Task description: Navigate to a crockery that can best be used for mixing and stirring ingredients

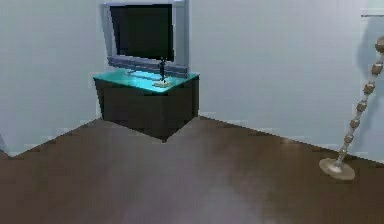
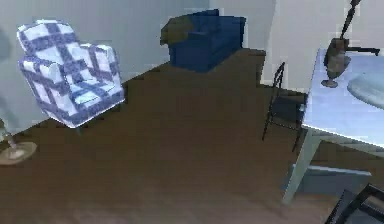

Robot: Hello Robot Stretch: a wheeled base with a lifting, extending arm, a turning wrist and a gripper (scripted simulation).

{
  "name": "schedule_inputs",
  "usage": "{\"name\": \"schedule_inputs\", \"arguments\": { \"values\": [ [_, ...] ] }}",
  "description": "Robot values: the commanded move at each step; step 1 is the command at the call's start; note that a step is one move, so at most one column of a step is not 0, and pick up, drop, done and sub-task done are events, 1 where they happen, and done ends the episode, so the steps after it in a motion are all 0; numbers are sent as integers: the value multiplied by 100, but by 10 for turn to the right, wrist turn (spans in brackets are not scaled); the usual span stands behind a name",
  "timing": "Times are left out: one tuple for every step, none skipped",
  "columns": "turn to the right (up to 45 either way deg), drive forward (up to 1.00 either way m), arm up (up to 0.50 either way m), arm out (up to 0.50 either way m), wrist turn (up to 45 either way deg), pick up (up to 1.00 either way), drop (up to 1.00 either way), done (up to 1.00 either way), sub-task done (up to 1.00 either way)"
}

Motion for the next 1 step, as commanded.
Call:
{"name": "schedule_inputs", "arguments": {
  "values": [
    [-450,0,0,0,0,0,0,0,0]
  ]
}}
